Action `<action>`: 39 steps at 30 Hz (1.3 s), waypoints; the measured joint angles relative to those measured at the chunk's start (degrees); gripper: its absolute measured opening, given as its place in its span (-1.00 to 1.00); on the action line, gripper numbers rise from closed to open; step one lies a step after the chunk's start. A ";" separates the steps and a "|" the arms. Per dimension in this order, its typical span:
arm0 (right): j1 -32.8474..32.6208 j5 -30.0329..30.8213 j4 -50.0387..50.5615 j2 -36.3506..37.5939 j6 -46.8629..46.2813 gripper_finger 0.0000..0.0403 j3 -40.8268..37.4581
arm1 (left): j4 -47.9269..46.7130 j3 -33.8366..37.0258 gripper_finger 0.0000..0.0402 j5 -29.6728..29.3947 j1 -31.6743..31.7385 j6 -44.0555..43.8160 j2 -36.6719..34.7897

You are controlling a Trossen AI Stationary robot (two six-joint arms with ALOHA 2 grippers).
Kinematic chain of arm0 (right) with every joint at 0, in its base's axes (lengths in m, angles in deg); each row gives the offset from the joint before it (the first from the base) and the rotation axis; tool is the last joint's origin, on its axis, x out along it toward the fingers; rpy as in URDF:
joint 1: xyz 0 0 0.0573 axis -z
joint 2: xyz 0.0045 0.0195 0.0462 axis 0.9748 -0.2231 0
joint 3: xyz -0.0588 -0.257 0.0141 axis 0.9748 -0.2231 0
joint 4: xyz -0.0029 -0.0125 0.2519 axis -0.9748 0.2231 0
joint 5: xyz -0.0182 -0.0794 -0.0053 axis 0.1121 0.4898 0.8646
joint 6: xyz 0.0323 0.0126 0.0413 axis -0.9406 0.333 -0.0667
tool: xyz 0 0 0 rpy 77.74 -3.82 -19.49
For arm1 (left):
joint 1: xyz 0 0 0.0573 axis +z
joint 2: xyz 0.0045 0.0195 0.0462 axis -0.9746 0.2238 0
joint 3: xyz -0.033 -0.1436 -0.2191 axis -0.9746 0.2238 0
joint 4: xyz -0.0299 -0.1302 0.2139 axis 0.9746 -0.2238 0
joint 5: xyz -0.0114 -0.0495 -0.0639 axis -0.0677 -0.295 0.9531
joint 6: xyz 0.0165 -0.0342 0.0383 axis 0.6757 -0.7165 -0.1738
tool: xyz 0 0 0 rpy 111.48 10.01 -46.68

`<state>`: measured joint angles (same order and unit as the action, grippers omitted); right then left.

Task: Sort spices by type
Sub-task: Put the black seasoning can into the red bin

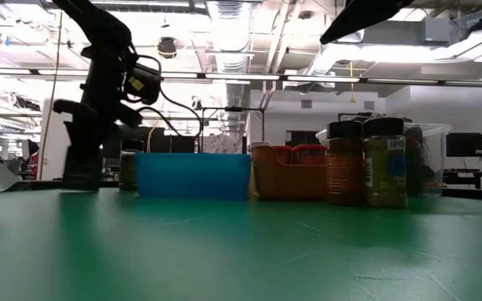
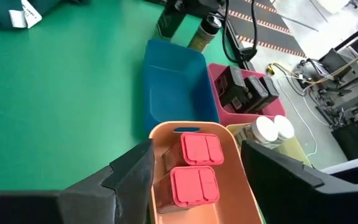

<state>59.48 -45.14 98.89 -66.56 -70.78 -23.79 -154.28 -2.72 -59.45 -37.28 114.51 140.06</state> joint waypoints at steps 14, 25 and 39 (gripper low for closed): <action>0.46 0.02 -0.20 0.00 0.02 0.36 0.00 | 1.39 -2.14 -0.38 1.45 -4.51 -1.99 -11.00; 2.05 0.00 -0.88 0.00 -1.11 0.36 0.00 | 12.25 -11.26 -0.38 10.77 -6.87 -1.71 -5.41; 1.99 -0.02 -0.81 -0.04 -1.09 0.36 -0.98 | 19.72 -22.31 -0.37 8.38 -6.73 1.83 8.97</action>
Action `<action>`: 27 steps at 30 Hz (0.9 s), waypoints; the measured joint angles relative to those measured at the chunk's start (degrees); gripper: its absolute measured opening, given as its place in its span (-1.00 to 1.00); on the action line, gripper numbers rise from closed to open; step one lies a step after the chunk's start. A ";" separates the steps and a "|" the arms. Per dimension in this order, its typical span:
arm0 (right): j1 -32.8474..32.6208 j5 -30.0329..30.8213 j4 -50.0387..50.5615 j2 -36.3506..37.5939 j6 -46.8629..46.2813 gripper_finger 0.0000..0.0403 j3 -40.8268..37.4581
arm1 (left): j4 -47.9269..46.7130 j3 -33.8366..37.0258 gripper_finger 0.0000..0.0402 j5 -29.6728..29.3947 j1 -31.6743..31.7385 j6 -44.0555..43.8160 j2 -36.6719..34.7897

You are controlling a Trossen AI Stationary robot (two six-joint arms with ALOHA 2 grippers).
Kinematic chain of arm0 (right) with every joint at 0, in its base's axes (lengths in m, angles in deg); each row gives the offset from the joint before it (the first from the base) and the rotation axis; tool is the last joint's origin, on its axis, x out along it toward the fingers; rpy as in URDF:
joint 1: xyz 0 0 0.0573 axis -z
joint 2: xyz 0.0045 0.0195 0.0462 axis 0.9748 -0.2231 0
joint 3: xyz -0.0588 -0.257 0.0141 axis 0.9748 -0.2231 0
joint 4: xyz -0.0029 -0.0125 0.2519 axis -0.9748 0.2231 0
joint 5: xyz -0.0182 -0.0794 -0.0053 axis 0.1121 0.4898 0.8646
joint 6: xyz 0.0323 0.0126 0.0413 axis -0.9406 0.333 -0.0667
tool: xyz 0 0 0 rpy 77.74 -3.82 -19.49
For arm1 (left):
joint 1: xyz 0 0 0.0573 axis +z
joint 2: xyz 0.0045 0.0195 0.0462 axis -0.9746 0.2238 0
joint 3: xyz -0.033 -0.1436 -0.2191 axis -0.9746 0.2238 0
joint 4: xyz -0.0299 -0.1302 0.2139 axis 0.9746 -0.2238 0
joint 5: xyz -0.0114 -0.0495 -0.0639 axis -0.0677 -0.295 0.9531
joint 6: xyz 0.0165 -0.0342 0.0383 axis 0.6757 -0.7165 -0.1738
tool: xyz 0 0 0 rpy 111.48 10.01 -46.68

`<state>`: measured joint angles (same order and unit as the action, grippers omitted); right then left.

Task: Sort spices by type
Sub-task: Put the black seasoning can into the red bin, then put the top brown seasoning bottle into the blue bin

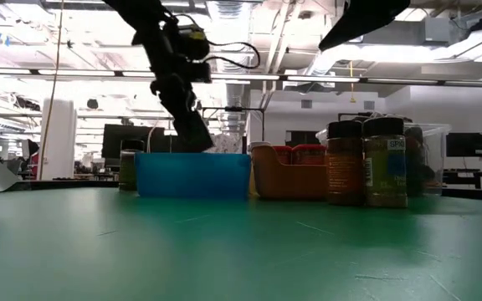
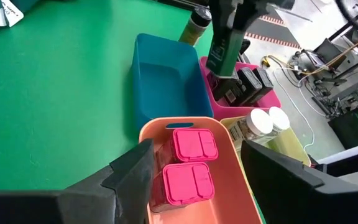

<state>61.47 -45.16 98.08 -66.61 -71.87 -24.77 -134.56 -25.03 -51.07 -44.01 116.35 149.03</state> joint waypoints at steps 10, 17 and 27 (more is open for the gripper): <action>-0.15 0.00 -0.03 0.02 -0.31 0.36 -0.09 | -0.66 -2.84 -0.37 -3.55 0.00 2.91 4.69; -0.20 0.00 -0.03 0.02 -0.48 0.36 -0.09 | -2.86 -2.84 -0.31 -3.76 0.00 1.57 4.69; -0.29 -0.02 -0.05 0.02 -0.65 0.36 -0.11 | -3.97 -2.84 -0.01 -3.74 -0.70 -0.38 4.68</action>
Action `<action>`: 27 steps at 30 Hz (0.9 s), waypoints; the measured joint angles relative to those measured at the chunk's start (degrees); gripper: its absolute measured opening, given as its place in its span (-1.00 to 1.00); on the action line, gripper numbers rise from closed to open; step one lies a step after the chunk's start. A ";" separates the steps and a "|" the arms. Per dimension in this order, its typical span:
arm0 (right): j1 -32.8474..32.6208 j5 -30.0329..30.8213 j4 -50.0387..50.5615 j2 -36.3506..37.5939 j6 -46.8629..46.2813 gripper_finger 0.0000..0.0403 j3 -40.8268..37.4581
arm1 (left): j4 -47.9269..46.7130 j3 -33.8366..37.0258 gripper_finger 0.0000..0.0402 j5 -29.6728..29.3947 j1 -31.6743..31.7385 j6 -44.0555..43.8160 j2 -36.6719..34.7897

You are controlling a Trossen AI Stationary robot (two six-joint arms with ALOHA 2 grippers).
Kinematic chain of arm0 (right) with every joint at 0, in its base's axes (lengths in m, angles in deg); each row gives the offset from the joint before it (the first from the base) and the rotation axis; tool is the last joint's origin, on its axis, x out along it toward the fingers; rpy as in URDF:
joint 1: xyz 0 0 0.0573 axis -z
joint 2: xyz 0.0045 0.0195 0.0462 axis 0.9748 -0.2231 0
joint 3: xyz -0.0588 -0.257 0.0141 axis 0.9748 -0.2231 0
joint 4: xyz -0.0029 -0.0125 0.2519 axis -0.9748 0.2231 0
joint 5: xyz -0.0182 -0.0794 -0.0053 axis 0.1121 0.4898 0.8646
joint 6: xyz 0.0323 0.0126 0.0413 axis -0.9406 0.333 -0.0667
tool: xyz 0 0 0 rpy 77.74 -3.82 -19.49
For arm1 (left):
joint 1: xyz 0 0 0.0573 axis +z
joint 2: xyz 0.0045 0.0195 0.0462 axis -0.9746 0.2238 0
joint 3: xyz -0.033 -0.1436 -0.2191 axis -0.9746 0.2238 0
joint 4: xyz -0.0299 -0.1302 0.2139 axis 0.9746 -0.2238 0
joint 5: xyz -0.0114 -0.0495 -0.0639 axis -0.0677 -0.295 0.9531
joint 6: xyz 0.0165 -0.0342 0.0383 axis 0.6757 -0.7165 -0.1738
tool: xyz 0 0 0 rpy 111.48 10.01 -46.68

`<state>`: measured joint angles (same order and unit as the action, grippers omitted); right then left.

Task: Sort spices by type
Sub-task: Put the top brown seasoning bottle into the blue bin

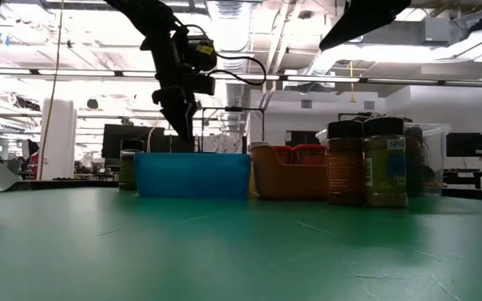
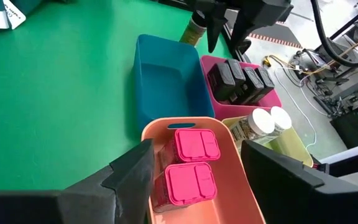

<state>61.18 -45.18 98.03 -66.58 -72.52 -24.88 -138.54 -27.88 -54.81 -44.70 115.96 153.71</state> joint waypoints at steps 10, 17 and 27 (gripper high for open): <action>-0.54 0.00 0.02 0.00 -0.24 0.36 -0.04 | -9.81 -4.48 0.07 -4.72 -0.70 -2.08 -0.73; -0.54 0.00 1.31 0.00 -1.32 0.36 -0.07 | -18.09 -5.07 0.07 -5.73 3.41 -6.02 -0.73; -0.54 -0.05 1.36 0.00 -1.53 0.36 -0.07 | -20.17 -5.07 0.15 -0.13 11.94 -12.72 -0.71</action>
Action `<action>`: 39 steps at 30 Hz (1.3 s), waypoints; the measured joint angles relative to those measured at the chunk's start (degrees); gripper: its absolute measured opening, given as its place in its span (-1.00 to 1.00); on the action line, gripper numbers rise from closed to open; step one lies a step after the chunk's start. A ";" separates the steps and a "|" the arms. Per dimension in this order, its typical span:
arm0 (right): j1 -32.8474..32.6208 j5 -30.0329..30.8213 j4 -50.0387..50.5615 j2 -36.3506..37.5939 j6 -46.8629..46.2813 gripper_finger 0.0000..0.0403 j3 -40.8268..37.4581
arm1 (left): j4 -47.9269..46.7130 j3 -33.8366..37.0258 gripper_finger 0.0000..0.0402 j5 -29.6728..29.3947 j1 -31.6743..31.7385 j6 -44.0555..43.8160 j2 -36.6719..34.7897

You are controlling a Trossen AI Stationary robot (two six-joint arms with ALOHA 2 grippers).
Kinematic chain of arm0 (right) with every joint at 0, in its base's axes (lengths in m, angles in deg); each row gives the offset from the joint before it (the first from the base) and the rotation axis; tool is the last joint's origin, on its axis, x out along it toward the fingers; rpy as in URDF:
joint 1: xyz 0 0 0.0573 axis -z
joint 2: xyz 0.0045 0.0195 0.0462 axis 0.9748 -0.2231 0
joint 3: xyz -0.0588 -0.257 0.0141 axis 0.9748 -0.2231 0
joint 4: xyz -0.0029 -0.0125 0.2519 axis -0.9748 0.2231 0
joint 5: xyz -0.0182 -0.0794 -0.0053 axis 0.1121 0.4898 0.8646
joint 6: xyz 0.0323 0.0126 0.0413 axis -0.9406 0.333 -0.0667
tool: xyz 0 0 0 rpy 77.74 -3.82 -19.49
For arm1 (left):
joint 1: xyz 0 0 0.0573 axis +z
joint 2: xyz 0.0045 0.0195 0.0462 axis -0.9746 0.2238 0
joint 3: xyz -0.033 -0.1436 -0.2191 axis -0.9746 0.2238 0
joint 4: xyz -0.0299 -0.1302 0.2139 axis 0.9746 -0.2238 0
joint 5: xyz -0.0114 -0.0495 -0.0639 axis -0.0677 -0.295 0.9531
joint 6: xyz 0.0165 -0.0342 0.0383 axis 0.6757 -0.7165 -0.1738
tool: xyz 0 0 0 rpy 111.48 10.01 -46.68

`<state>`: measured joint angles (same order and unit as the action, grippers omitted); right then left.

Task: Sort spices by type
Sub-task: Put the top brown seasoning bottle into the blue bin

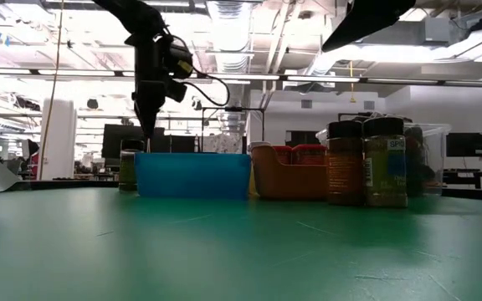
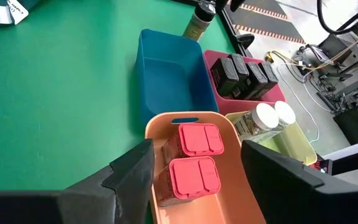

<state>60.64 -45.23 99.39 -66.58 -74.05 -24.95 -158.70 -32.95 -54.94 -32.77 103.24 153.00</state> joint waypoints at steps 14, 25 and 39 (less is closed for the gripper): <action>0.00 -1.46 -0.48 0.06 -0.45 0.36 -0.55 | 2.71 9.13 0.63 -0.37 1.48 0.16 0.07; 0.00 -1.46 -0.47 0.02 -0.88 0.36 -0.55 | 6.64 13.27 0.60 -2.36 -0.32 0.08 0.07; 0.00 -1.44 0.77 0.02 -0.86 0.36 -0.52 | 6.96 13.27 0.03 -2.44 -1.21 2.55 0.07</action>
<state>60.64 -46.67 100.16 -66.56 -74.91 -25.47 -151.75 -19.68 -57.38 -33.98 105.79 153.07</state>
